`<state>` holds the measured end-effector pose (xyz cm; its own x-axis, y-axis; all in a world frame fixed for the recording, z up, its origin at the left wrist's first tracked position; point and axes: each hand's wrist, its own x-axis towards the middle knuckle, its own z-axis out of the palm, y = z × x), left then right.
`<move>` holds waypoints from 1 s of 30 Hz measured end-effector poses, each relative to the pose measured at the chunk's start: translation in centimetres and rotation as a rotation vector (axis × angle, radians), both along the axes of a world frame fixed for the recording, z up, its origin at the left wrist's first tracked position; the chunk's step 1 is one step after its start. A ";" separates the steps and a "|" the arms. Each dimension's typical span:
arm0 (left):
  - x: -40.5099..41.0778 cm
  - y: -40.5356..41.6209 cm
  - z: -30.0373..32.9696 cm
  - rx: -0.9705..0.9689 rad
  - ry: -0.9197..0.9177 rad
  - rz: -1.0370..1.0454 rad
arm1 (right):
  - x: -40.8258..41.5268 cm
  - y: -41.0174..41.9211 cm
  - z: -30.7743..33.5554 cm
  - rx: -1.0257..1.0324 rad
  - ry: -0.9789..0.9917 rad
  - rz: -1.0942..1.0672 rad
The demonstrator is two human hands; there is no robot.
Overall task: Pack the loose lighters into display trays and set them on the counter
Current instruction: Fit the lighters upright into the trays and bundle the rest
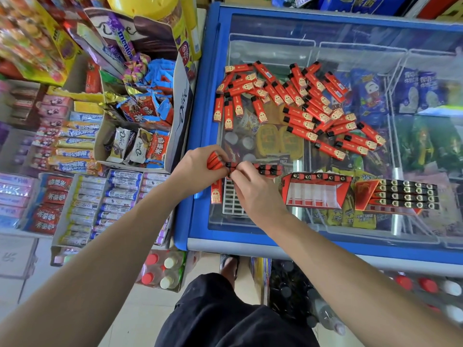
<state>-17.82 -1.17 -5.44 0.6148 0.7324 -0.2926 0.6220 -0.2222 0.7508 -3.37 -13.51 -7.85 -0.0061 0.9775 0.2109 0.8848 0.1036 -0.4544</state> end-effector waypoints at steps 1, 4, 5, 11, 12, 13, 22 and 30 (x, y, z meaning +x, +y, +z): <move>0.0 0.0 0.0 -0.006 -0.005 0.002 | 0.0 0.0 0.0 0.003 0.002 0.003; 0.1 0.2 -0.1 -0.016 0.017 0.007 | 0.1 -0.2 0.0 0.013 0.006 0.000; 0.2 0.3 -0.2 -0.019 0.018 0.012 | 0.1 -0.3 -0.1 0.011 0.006 -0.002; 0.4 0.5 -0.3 -0.035 0.030 0.023 | 0.1 -0.3 -0.3 -0.008 -0.005 -0.001; 0.4 0.6 -0.3 -0.040 0.032 0.023 | 0.1 -0.3 -0.3 -0.007 -0.008 0.000; 0.4 0.6 -0.3 -0.046 0.032 0.023 | 0.1 -0.4 -0.3 -0.005 -0.012 0.001; 0.4 0.9 -0.1 -0.073 0.049 0.011 | -0.3 -0.3 -0.4 -0.020 -0.047 -0.013; 0.5 0.7 0.3 -0.046 0.057 0.003 | -0.5 0.2 -0.3 0.014 -0.077 -0.028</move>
